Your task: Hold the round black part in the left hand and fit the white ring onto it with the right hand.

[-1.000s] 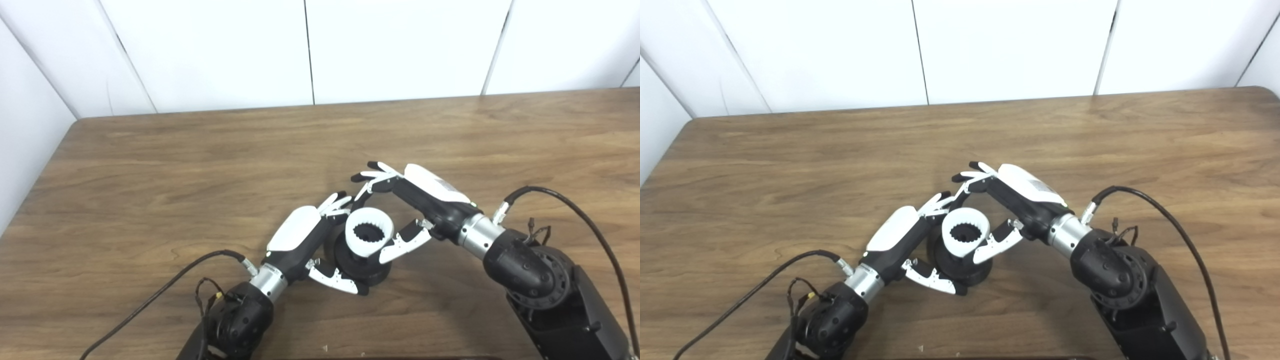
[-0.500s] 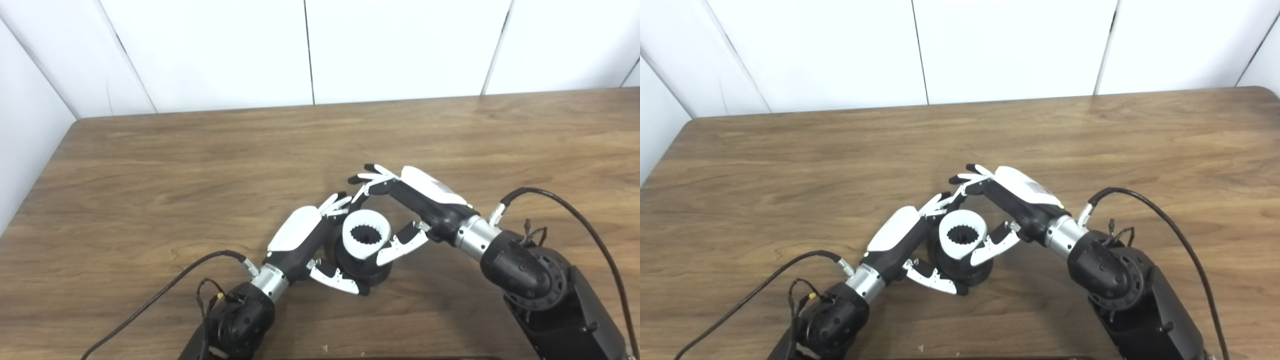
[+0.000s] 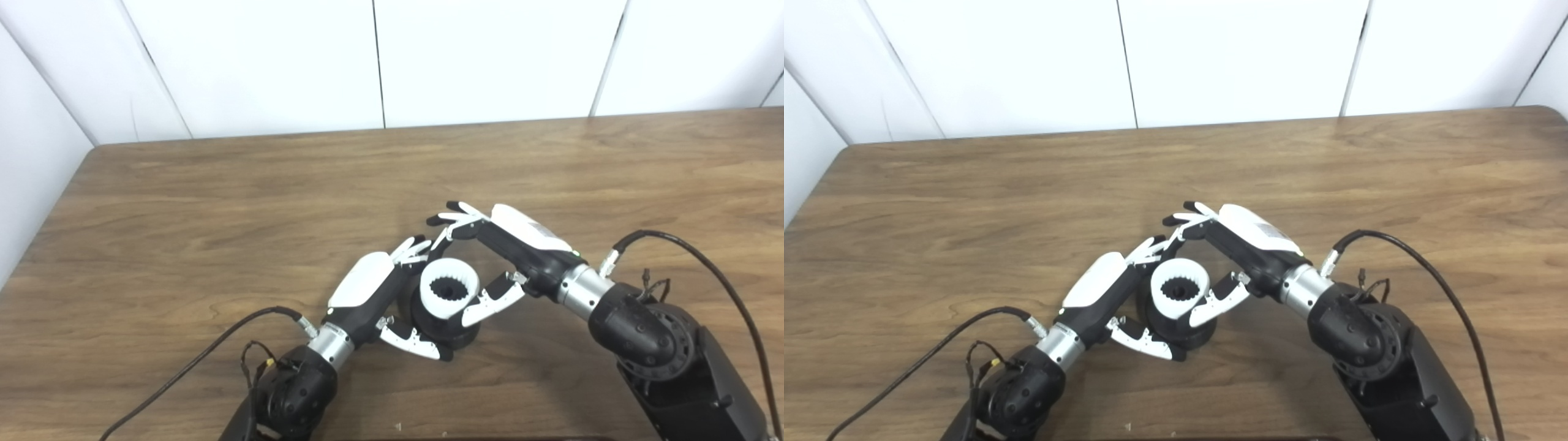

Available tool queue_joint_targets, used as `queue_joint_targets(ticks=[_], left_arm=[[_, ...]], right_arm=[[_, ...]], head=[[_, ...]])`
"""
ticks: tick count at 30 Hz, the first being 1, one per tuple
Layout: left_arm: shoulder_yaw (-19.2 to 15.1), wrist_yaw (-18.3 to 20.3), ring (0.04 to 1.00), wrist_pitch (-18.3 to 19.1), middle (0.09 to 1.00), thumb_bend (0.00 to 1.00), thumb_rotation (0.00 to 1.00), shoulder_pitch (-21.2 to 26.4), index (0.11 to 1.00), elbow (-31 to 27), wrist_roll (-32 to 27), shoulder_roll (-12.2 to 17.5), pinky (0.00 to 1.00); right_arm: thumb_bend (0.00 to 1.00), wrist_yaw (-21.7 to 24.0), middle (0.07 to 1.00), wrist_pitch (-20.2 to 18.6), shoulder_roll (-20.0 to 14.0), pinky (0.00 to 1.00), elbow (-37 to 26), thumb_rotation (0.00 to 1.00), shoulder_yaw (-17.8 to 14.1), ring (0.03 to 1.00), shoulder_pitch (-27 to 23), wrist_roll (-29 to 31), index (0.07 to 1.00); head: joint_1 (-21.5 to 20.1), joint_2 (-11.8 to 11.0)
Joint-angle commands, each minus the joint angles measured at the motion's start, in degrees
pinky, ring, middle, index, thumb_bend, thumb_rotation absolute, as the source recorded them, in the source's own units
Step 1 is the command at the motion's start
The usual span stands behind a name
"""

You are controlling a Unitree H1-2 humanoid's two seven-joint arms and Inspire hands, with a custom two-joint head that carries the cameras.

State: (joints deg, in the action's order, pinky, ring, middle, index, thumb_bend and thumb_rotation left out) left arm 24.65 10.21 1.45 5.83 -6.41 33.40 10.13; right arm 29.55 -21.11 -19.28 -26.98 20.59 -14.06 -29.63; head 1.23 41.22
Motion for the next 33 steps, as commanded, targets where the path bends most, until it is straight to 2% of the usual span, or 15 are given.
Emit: queue_joint_targets(ticks=[1,33], left_arm=[[0.50,2.54,0.996,2.31,0.941,0.85,0.20,-0.64,0.658,0.84,0.92,0.91,0.89],[0.16,3.91,1.000,3.37,0.948,0.85,0.19,-0.42,0.654,-0.50,-0.12,0.66,0.90]], right_arm=[[0.52,-0.85,0.897,2.42,-0.06,0.96,-0.43,0.15,-0.34,1.000,-1.31,0.14,0.489],[0.52,-0.96,0.896,3.68,-0.35,0.94,1.74,0.15,-0.06,1.000,-0.67,-1.46,0.492]], head=[[0.00,0.13],[0.38,0.33]])
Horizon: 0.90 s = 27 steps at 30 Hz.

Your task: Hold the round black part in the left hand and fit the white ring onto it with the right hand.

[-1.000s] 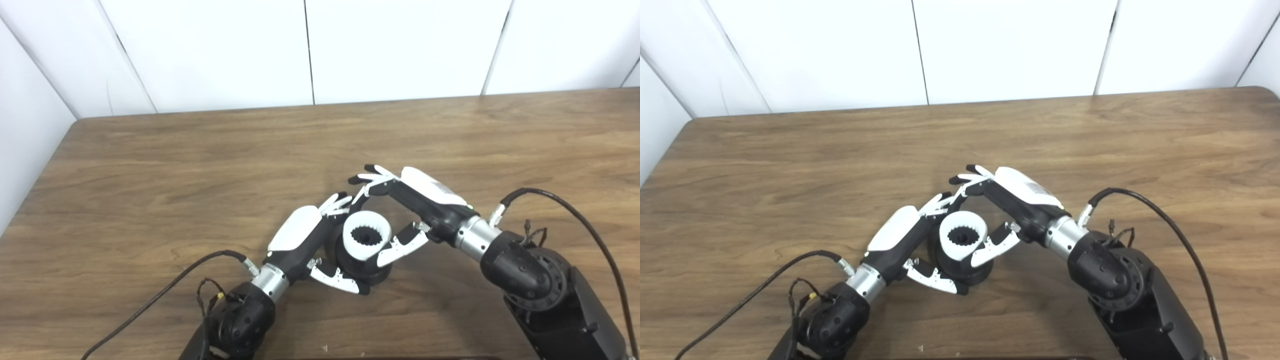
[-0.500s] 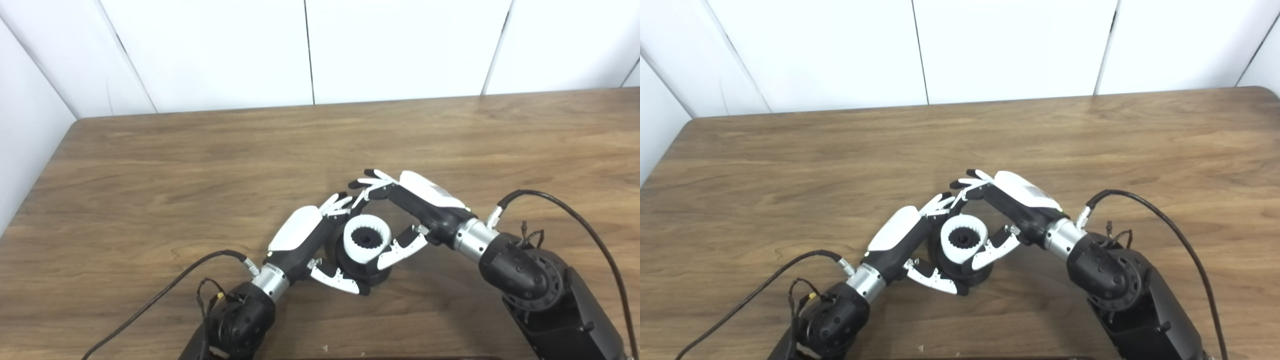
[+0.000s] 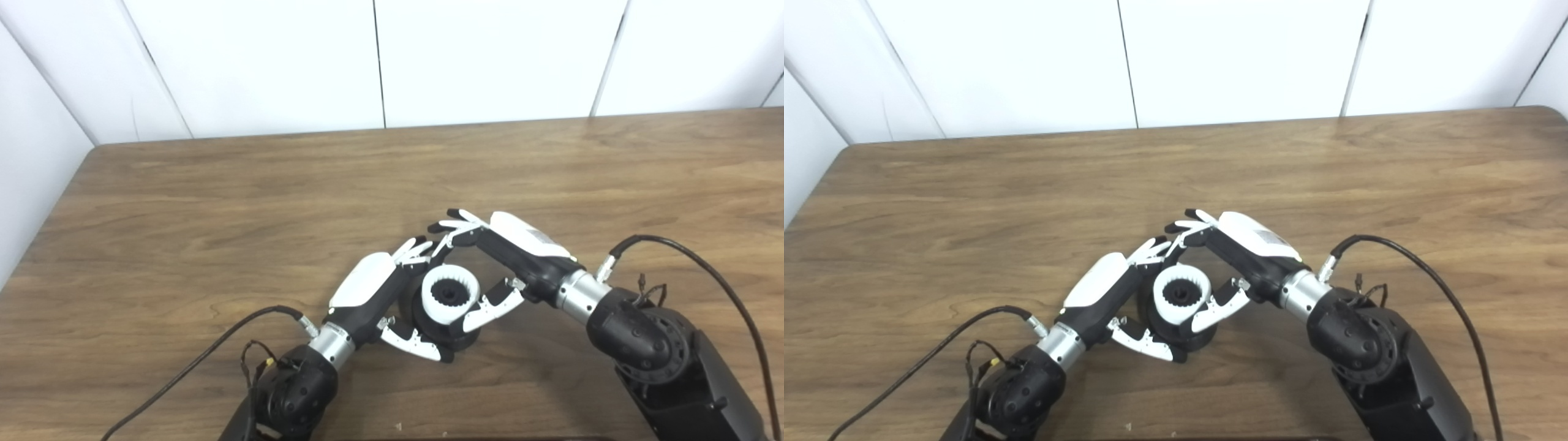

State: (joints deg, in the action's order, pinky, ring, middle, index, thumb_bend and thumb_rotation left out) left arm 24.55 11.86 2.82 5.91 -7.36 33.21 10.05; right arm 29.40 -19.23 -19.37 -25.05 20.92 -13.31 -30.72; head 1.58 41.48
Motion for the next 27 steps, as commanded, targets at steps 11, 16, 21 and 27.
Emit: queue_joint_targets(ticks=[11,16,21,27], left_arm=[[0.18,2.10,1.000,1.55,0.948,0.84,0.19,-0.61,0.654,0.76,0.27,0.82,0.90],[0.06,2.27,1.000,1.82,0.948,0.84,0.19,-0.71,0.656,0.61,0.09,0.83,0.90],[0.06,2.26,1.000,1.66,0.948,0.84,0.18,-0.74,0.656,0.65,0.02,0.87,0.90],[-0.15,2.40,1.000,2.07,0.948,0.84,0.18,-0.88,0.657,0.45,-0.22,0.84,0.90]], right_arm=[[1.00,1.21,0.903,0.12,-1.33,0.92,-0.46,0.34,-0.35,0.996,-1.93,-0.68,0.715],[1.00,2.69,0.909,-1.36,-1.74,0.91,-1.18,0.36,-0.47,0.994,-2.28,-0.87,0.765],[1.00,2.97,0.922,-2.02,-1.94,0.91,-1.48,0.37,-1.21,0.998,-2.37,0.36,0.797],[1.00,2.84,0.930,-2.92,-1.99,0.89,-2.00,0.37,-2.98,0.998,-2.36,2.03,0.821]], head=[[0.01,0.09],[-0.10,0.18],[0.00,0.23],[0.00,0.23]])
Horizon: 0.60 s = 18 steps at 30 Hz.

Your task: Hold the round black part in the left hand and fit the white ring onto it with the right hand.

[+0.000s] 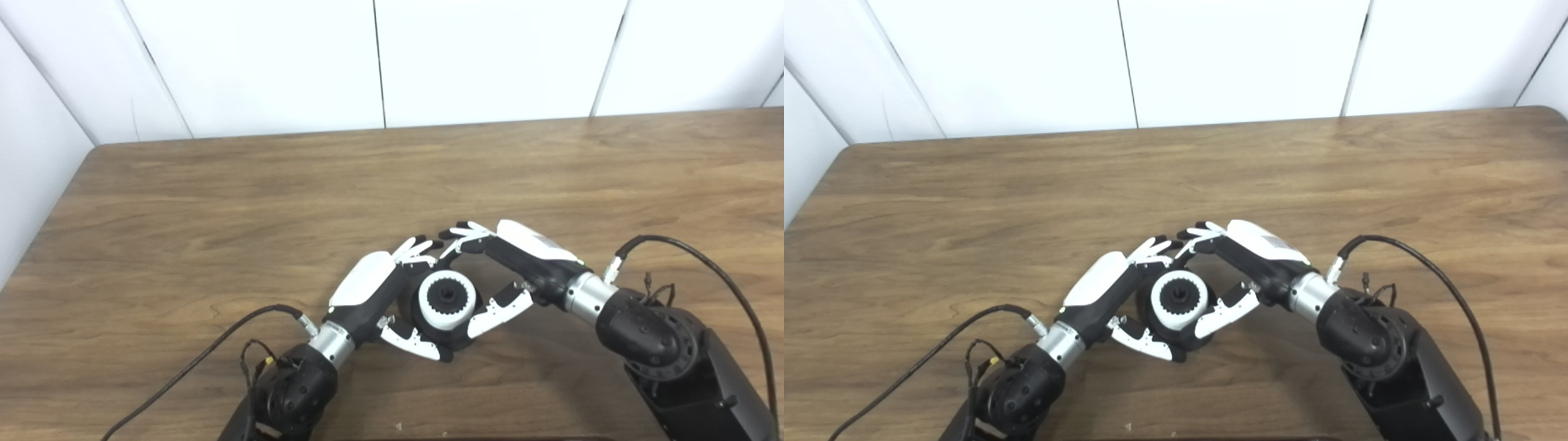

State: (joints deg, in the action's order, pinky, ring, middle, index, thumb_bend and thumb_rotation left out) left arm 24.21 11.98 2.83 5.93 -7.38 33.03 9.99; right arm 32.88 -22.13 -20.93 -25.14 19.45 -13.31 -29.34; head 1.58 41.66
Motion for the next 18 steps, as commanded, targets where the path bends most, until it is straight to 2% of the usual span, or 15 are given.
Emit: queue_joint_targets(ticks=[1,4,11,18], left_arm=[[0.16,2.40,1.000,2.26,0.949,0.85,0.18,-0.91,0.659,0.36,-0.04,0.89,0.90],[0.06,2.49,1.000,2.41,0.949,0.85,0.17,-0.99,0.658,0.23,-0.12,0.84,0.90],[-0.06,2.80,1.000,3.01,0.950,0.85,0.18,-1.01,0.665,-0.03,0.11,1.00,0.90],[-0.29,2.82,1.000,3.10,0.944,0.85,0.21,-0.95,0.665,0.40,0.25,1.48,0.91]], right_arm=[[1.00,-0.73,0.930,-0.03,-0.53,0.88,-1.99,0.38,-1.82,0.998,-2.40,0.75,0.824],[1.00,-1.04,0.926,-0.08,-0.74,0.87,-2.19,0.38,-3.12,0.990,-2.43,1.27,0.827],[1.00,-1.06,0.930,-1.31,-1.56,0.92,-3.13,0.38,-6.91,0.997,-2.17,3.90,0.836],[1.00,-2.11,0.916,-0.13,-3.14,0.89,-2.60,0.45,-9.45,0.966,-2.06,4.92,0.833]], head=[[0.00,0.06],[-0.24,0.11],[-0.27,0.16],[-0.45,0.13]])
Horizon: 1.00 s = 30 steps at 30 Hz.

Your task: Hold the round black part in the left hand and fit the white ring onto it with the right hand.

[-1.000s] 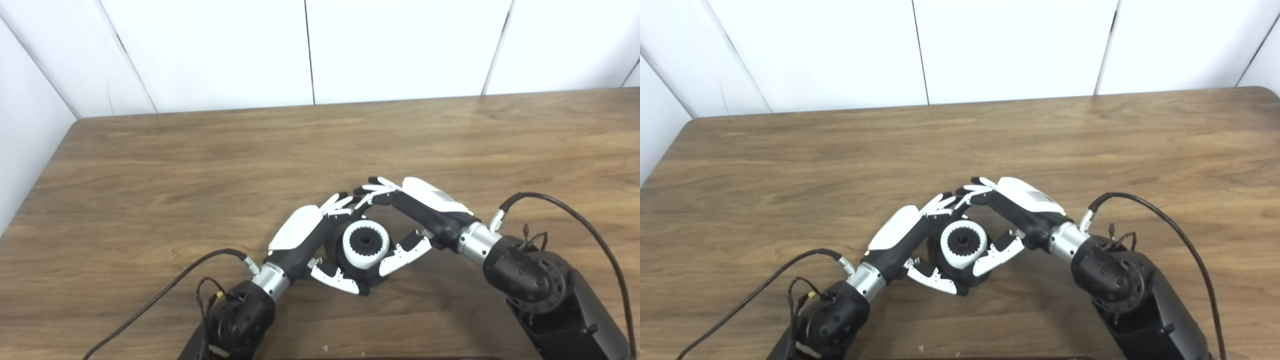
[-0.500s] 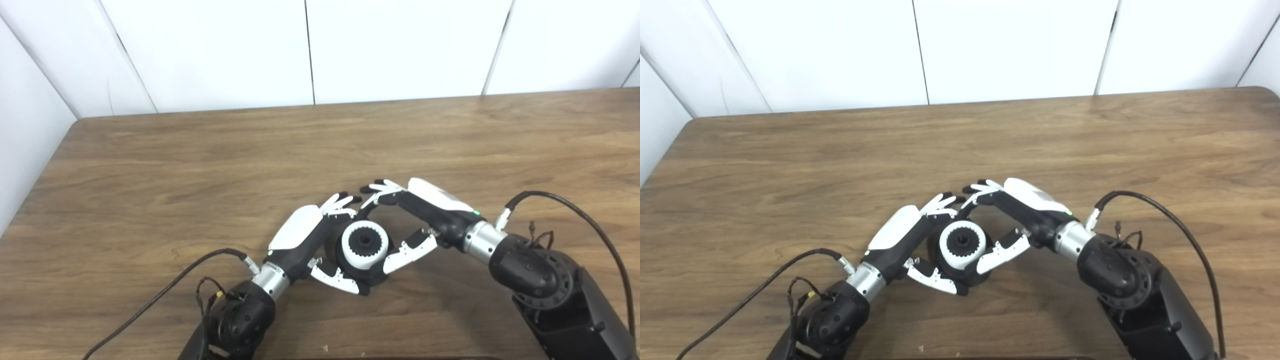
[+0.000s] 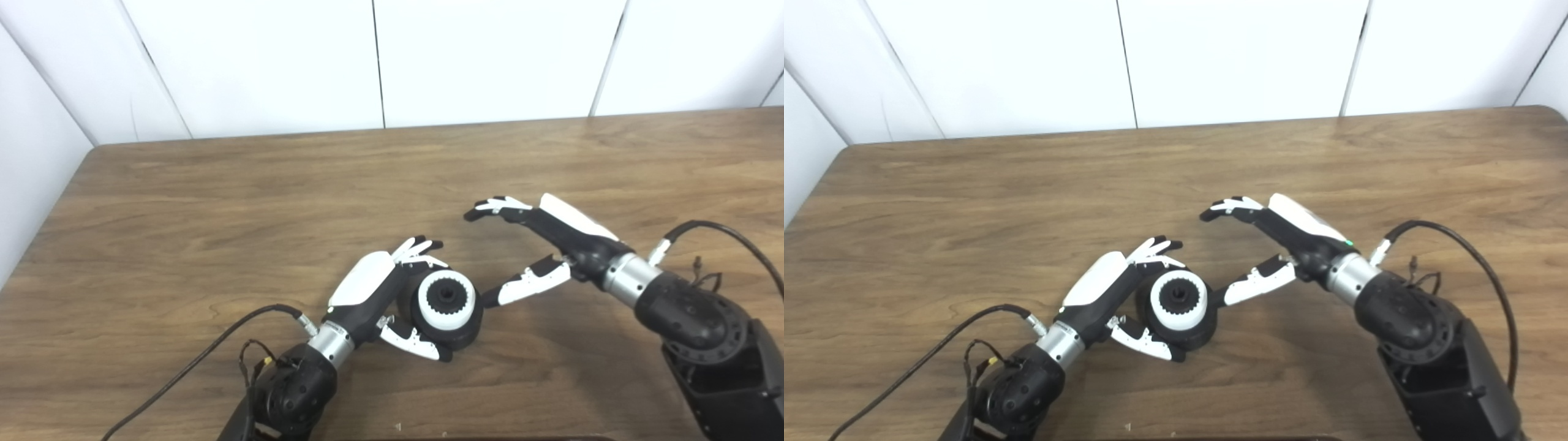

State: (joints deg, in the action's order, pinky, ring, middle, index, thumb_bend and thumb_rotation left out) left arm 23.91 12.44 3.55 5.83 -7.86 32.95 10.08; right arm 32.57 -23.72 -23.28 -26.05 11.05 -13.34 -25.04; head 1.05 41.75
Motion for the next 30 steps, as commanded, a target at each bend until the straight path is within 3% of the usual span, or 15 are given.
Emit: queue_joint_targets(ticks=[1,8,17,22,30], left_arm=[[-0.10,2.30,1.000,2.24,0.943,0.86,0.21,-0.88,0.665,0.99,0.09,1.41,0.91],[-1.25,2.26,0.988,2.46,0.926,0.86,0.21,-1.03,0.703,0.82,-0.55,2.11,0.92],[-3.42,3.26,0.977,2.94,0.925,0.98,0.26,-0.52,0.794,0.61,-1.91,4.06,0.89],[-5.04,4.91,0.996,3.11,0.937,1.00,0.28,0.26,0.861,1.12,-3.67,5.67,0.93],[-6.96,8.63,1.000,6.48,0.962,1.00,0.25,1.80,0.941,0.28,-5.44,8.07,0.96]], right_arm=[[1.00,-1.94,0.916,1.58,-0.93,0.89,-1.59,0.45,-1.31,0.964,-1.96,0.75,0.834],[1.00,-3.49,0.935,0.83,-0.44,0.90,0.01,0.50,-4.80,0.957,-0.38,4.78,0.861],[1.00,-6.34,0.939,1.86,-0.53,0.84,2.22,0.49,-7.21,0.934,0.56,7.86,0.885],[1.00,-7.17,0.942,1.62,-0.83,0.88,2.94,0.46,-8.31,0.948,0.82,9.58,0.881],[1.00,-7.64,0.949,0.73,-0.92,0.92,2.82,0.44,-9.43,0.961,1.27,11.02,0.862]], head=[[0.02,0.02],[-0.21,-0.16],[-0.43,-0.39],[-0.37,-0.52],[-0.03,-0.63]])
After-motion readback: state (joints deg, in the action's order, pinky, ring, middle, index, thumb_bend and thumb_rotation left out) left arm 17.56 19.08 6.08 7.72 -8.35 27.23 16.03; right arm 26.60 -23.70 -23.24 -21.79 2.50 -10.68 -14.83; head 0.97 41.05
